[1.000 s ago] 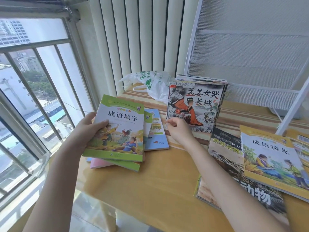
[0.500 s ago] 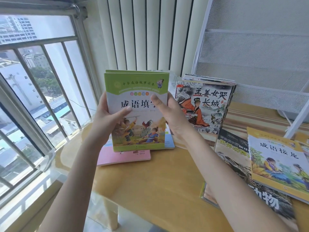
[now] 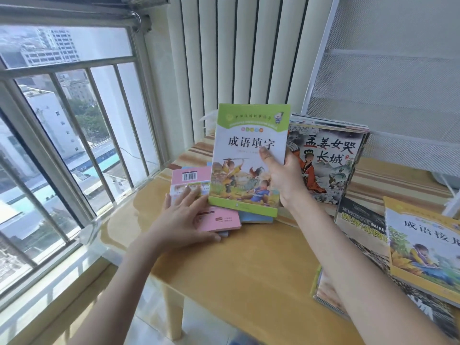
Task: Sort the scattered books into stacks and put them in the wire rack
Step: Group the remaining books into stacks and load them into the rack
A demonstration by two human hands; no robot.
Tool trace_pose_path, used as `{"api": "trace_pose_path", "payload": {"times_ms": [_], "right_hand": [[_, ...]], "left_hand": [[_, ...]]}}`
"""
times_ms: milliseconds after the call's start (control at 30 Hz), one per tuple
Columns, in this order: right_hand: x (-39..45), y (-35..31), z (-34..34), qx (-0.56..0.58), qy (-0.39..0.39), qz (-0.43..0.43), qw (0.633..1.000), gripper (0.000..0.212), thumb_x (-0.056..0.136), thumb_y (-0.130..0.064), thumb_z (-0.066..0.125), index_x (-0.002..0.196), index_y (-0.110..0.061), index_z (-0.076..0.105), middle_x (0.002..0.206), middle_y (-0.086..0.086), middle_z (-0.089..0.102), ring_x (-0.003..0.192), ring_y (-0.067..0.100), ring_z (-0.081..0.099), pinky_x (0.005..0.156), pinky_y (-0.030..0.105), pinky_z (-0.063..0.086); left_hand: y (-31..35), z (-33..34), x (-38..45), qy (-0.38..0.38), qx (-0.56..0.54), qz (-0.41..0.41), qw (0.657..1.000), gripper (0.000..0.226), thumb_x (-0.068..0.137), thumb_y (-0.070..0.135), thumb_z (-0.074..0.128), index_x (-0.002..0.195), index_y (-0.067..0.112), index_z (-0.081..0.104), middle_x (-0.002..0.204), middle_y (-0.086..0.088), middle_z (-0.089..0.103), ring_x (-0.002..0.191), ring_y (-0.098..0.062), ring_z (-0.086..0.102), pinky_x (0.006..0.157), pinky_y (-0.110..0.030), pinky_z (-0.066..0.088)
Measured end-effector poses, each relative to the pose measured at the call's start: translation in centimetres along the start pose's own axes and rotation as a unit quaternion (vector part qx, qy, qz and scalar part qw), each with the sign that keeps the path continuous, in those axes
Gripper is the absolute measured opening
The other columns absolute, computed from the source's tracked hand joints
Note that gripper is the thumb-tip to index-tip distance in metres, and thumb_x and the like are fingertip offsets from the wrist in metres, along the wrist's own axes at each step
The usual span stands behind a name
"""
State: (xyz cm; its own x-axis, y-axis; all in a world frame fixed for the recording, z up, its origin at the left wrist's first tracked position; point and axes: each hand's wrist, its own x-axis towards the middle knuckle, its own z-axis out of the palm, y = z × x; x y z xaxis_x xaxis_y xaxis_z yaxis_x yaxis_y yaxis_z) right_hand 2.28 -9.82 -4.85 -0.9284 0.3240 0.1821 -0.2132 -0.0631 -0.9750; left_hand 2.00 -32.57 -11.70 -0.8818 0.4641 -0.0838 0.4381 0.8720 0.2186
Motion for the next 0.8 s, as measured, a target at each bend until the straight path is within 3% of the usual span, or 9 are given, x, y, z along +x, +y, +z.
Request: {"api": "trace_pose_path", "payload": {"times_ms": [67, 133, 200, 300, 400, 467, 600, 700, 800], "right_hand": [[0.0, 0.1, -0.1, 0.011, 0.005, 0.006, 1.0, 0.017, 0.09, -0.021, 0.062, 0.101, -0.009, 0.059, 0.101, 0.005, 0.067, 0.063, 0.025, 0.054, 0.041, 0.023, 0.046], [-0.1, -0.1, -0.4, 0.034, 0.009, 0.013, 0.999, 0.01, 0.091, -0.022, 0.062, 0.095, -0.014, 0.058, 0.095, 0.002, 0.066, 0.057, 0.017, 0.052, 0.038, 0.023, 0.042], [0.0, -0.4, -0.7, 0.052, 0.02, 0.021, 0.998, 0.005, 0.091, -0.022, 0.06, 0.091, -0.018, 0.058, 0.09, -0.005, 0.064, 0.051, 0.009, 0.054, 0.037, 0.021, 0.041], [0.5, -0.4, -1.1, 0.083, 0.046, 0.036, 0.995, 0.011, 0.091, -0.025, 0.061, 0.1, -0.019, 0.059, 0.091, -0.008, 0.064, 0.058, 0.004, 0.06, 0.044, 0.02, 0.047], [1.1, -0.2, -1.4, 0.099, 0.078, 0.042, 0.991, 0.015, 0.087, -0.03, 0.066, 0.1, -0.024, 0.061, 0.1, -0.01, 0.066, 0.095, 0.018, 0.062, 0.074, 0.032, 0.048], [1.0, -0.1, -1.5, 0.073, 0.067, 0.019, 0.995, 0.02, 0.088, -0.027, 0.064, 0.107, -0.021, 0.06, 0.099, -0.013, 0.065, 0.095, 0.01, 0.061, 0.077, 0.024, 0.048], [0.2, 0.0, -1.1, 0.024, 0.009, -0.009, 1.0, 0.007, 0.089, -0.023, 0.063, 0.095, -0.026, 0.061, 0.094, -0.014, 0.065, 0.086, 0.001, 0.061, 0.065, 0.022, 0.049], [-0.2, -0.1, -0.6, -0.009, -0.035, -0.046, 0.998, 0.009, 0.09, -0.02, 0.061, 0.089, -0.029, 0.06, 0.09, -0.015, 0.065, 0.076, -0.012, 0.061, 0.064, 0.01, 0.049], [-0.5, -0.2, -0.3, -0.044, -0.074, -0.07, 0.994, 0.008, 0.088, -0.028, 0.063, 0.094, -0.031, 0.061, 0.096, -0.013, 0.067, 0.084, -0.004, 0.062, 0.069, 0.015, 0.049]], "left_hand": [[0.2, -0.8, -0.1, 0.016, -0.011, 0.018, 1.0, 0.132, 0.04, 0.103, 0.013, 0.15, 0.03, 0.022, 0.158, 0.007, 0.017, 0.147, -0.017, 0.007, 0.117, -0.051, 0.004], [-0.1, -1.8, -0.6, 0.039, -0.052, 0.019, 0.998, 0.102, 0.058, 0.093, 0.031, 0.14, 0.033, 0.043, 0.145, 0.009, 0.043, 0.137, -0.019, 0.033, 0.112, -0.044, 0.023], [-1.2, -2.9, -1.2, 0.097, -0.113, 0.005, 0.989, 0.064, 0.073, 0.069, 0.051, 0.127, 0.036, 0.058, 0.124, 0.01, 0.062, 0.113, -0.018, 0.056, 0.096, -0.035, 0.041], [-3.4, -5.2, -2.0, 0.265, -0.141, -0.007, 0.954, 0.025, 0.082, 0.039, 0.07, 0.101, 0.023, 0.075, 0.084, -0.002, 0.073, 0.071, -0.022, 0.062, 0.066, -0.033, 0.044], [-4.7, -8.1, -2.4, 0.46, -0.18, -0.07, 0.867, 0.042, 0.08, 0.042, 0.062, 0.073, 0.001, 0.07, 0.051, -0.016, 0.05, 0.051, -0.021, 0.041, 0.051, -0.03, 0.032], [-5.1, -10.3, -2.5, 0.526, -0.191, -0.098, 0.823, 0.05, 0.079, 0.043, 0.058, 0.061, -0.004, 0.059, 0.049, -0.017, 0.04, 0.052, -0.021, 0.03, 0.049, -0.027, 0.023], [-4.7, -13.3, -2.0, 0.518, -0.167, -0.1, 0.833, 0.057, 0.077, 0.051, 0.063, 0.06, -0.003, 0.055, 0.053, -0.026, 0.045, 0.054, -0.024, 0.033, 0.054, -0.029, 0.026], [-3.4, -14.1, -1.2, 0.506, -0.133, -0.108, 0.845, 0.052, 0.081, 0.048, 0.068, 0.063, 0.001, 0.059, 0.051, -0.013, 0.046, 0.053, -0.024, 0.036, 0.053, -0.028, 0.025], [-2.2, -14.7, -0.7, 0.498, -0.092, -0.108, 0.855, 0.048, 0.082, 0.053, 0.064, 0.066, 0.007, 0.063, 0.054, -0.01, 0.051, 0.055, -0.028, 0.044, 0.054, -0.029, 0.029]]}}
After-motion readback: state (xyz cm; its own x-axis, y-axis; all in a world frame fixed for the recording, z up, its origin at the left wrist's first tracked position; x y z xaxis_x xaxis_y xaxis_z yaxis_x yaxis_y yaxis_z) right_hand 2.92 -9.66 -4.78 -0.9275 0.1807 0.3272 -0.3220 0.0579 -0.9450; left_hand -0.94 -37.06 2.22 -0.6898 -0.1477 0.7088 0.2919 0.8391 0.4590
